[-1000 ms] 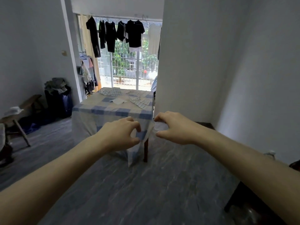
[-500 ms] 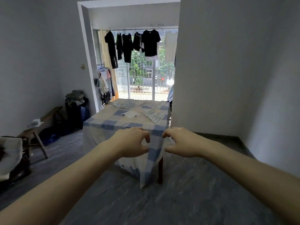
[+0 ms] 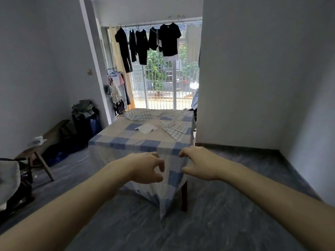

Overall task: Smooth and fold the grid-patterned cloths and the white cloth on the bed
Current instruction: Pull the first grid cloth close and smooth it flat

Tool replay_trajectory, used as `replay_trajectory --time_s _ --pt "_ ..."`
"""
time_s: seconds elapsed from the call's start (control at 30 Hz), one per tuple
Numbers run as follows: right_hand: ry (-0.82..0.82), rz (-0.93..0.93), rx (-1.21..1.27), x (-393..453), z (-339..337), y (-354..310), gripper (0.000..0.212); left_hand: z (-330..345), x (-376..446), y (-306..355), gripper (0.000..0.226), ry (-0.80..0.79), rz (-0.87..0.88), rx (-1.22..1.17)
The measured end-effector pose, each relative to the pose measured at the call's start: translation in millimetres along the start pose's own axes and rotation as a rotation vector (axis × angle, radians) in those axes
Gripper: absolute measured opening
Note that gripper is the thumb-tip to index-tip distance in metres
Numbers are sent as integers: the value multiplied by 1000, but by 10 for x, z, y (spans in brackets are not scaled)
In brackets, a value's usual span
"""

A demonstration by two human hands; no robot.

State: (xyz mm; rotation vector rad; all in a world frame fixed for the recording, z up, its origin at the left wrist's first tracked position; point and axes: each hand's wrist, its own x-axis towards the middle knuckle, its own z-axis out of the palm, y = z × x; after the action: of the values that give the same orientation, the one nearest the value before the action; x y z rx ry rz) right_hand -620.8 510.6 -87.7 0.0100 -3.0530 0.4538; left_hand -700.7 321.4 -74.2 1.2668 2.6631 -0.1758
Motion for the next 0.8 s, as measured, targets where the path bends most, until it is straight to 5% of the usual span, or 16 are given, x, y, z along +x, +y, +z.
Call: replay_trajectory --time_s 0.43,0.8 --pt "-69 -19 8 2050 27 195 48 -311 1434 -1484 34 83 -57 5" --pt "-214 79 -82 3134 401 532 43 -158 2609 -2500 37 -53 -1 22"
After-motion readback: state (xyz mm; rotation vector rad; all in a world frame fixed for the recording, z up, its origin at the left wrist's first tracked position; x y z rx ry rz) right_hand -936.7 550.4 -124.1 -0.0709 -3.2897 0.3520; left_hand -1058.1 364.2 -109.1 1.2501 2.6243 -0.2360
